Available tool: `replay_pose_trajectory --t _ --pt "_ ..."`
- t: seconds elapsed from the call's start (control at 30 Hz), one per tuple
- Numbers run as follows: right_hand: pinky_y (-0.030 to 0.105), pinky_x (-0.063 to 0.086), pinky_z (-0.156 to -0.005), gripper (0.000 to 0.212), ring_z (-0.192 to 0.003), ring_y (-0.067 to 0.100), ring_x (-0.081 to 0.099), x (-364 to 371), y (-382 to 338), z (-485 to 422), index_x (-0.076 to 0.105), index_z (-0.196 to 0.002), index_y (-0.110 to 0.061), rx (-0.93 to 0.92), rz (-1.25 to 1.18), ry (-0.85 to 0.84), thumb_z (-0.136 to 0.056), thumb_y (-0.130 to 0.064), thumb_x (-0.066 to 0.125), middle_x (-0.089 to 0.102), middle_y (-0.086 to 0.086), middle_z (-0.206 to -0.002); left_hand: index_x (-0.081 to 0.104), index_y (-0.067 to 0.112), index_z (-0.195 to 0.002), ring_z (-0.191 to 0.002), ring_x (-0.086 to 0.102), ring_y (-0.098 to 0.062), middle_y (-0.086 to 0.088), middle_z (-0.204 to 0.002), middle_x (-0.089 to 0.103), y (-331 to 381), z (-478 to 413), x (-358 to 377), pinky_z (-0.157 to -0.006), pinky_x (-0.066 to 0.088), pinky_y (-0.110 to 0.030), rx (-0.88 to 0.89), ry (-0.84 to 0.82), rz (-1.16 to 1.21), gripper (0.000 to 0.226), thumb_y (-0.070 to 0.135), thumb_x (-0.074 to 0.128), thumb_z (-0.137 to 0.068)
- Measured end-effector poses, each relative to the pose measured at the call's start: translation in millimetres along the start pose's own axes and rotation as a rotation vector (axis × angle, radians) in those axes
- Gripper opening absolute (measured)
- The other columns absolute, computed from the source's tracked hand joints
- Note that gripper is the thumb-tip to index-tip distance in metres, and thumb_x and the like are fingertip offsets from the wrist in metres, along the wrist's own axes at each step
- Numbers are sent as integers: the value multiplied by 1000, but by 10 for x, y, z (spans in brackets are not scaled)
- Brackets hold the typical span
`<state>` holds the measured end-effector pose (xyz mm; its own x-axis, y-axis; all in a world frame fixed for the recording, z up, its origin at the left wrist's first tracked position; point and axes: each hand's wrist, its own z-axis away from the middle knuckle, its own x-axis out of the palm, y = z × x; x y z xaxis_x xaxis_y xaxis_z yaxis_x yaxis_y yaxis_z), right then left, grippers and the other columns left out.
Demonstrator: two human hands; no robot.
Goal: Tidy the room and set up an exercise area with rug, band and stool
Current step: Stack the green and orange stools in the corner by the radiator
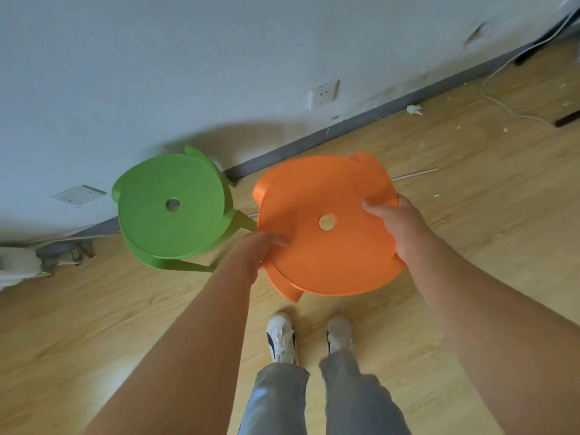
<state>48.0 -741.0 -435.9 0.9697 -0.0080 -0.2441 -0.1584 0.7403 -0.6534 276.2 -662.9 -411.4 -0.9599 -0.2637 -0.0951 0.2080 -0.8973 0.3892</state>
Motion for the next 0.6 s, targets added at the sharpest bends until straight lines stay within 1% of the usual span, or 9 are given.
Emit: replay_pose_trajectory --t 0.03,0.1,0.2,0.3,0.37,0.43,0.47,0.5,0.6 --pt "40 52 -89 56 -100 25 66 21 -80 -99 60 -126 -20 6 2 -2 -74 -22 80 69 4 -113 48 13 -108 -74 51 -13 2 -84 52 108 -66 28 -65 43 -25 -7 7 -1 35 5 68 -80" --pt "42 51 -92 58 -101 26 66 74 -225 -329 59 -126 -20 14 9 -18 -73 -21 81 69 4 -114 47 14 -107 -71 49 -11 3 -83 51 317 -203 84 -65 44 -28 -24 28 13 36 6 68 -80" --pt "42 50 -93 61 -103 25 65 174 -443 -670 57 -129 -20 27 28 -55 -73 -20 81 67 3 -117 48 15 -107 -73 50 -12 1 -89 53 582 -421 141 -65 44 -26 -35 64 79 33 8 67 -81" --pt "39 48 -88 67 -104 24 63 309 -662 -1013 52 -134 -21 44 70 -117 -73 -21 82 65 1 -121 48 14 -104 -70 49 -11 2 -82 52 790 -625 196 -63 43 -27 -44 106 136 27 6 64 -83" --pt "39 47 -85 70 -103 23 61 425 -817 -1275 49 -136 -23 53 117 -182 -74 -21 82 63 -1 -119 48 13 -104 -70 48 -11 3 -80 50 941 -798 234 -65 41 -30 -63 150 177 25 6 62 -84" --pt "42 48 -88 75 -104 23 61 533 -939 -1535 47 -138 -24 55 162 -242 -72 -21 83 63 -2 -121 48 12 -105 -72 49 -13 2 -82 51 1059 -974 268 -64 41 -29 -91 187 213 27 8 62 -83" --pt "44 49 -92 79 -105 23 62 588 -992 -1649 46 -139 -25 52 182 -264 -70 -21 84 63 -2 -123 48 12 -106 -73 49 -14 2 -83 51 1113 -1043 281 -65 41 -29 -103 203 222 28 8 62 -83" --pt "47 49 -94 83 -107 24 62 633 -1038 -1746 45 -140 -26 47 198 -284 -68 -21 85 63 -2 -124 48 12 -107 -74 50 -15 1 -84 52 1150 -1115 290 -69 42 -30 -112 213 233 29 9 62 -82" --pt "49 48 -95 90 -108 23 61 768 -1183 -2043 42 -141 -29 43 252 -342 -64 -20 87 62 -3 -124 47 14 -106 -74 49 -14 2 -84 51 1255 -1355 335 -79 41 -34 -124 246 265 27 9 61 -83"
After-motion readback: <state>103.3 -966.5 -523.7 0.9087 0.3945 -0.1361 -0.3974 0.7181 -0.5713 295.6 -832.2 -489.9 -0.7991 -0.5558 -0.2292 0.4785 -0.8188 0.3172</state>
